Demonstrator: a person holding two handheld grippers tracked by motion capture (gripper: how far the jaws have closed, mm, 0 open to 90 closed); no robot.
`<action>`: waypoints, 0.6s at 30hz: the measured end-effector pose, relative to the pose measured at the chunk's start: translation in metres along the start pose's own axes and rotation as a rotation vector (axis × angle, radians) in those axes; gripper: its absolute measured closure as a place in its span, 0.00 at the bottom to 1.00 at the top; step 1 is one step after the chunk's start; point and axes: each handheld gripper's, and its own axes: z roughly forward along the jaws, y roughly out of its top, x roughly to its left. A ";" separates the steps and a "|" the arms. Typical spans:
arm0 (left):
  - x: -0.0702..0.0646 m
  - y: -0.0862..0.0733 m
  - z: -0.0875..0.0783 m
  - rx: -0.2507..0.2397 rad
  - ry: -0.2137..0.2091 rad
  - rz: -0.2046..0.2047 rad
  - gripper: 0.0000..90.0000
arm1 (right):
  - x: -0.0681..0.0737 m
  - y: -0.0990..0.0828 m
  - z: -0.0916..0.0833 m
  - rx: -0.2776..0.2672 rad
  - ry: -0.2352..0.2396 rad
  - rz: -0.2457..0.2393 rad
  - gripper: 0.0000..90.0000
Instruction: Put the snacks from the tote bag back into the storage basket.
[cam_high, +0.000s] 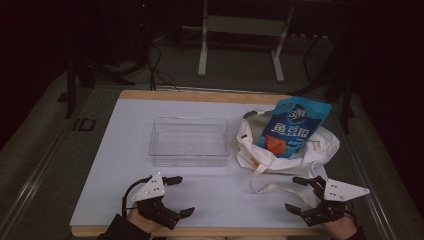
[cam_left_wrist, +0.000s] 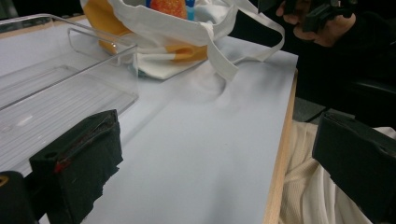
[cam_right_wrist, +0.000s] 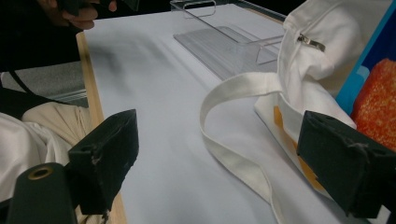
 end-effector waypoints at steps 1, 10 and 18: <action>0.000 0.001 0.001 0.003 -0.003 0.000 0.02 | 0.000 0.001 0.000 0.001 -0.001 -0.005 0.15; -0.002 0.017 0.010 -0.002 -0.017 0.024 0.02 | -0.004 0.010 -0.003 0.007 -0.014 -0.037 0.15; -0.002 0.031 0.023 -0.017 -0.055 0.036 0.02 | -0.009 0.019 -0.007 -0.006 -0.017 -0.060 0.17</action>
